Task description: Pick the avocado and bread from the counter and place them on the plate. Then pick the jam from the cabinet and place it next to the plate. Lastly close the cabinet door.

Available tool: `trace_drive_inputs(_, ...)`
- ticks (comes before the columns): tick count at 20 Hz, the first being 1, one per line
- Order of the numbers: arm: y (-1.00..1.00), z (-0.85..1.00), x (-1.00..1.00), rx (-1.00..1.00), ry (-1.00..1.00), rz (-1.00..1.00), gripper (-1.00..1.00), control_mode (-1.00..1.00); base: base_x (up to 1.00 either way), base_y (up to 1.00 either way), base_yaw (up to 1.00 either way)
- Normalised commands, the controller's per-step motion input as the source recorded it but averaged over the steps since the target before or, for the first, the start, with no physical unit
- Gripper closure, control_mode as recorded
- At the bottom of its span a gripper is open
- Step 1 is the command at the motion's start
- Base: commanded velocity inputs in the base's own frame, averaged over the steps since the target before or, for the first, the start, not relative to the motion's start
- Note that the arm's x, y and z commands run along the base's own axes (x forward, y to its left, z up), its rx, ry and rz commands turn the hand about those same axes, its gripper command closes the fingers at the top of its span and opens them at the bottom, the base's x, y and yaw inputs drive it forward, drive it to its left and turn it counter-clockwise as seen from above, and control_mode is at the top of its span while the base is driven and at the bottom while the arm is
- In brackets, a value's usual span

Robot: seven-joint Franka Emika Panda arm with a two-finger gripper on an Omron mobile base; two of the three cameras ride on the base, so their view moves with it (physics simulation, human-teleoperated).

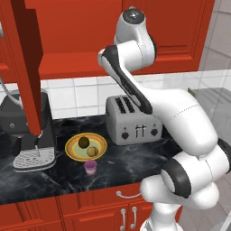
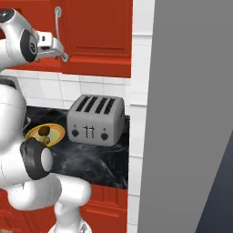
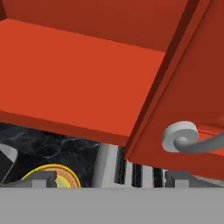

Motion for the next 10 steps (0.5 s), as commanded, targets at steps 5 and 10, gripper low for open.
trace_drive_inputs(5,0.02,-0.25,-0.66,-0.12,-0.31,0.01,-1.0,-1.0,0.0,0.0,0.0)
trace_drive_inputs(10,0.0,-0.1,-0.92,-0.08,-0.11,0.02,-1.0,-1.0,0.0,0.0,0.0)
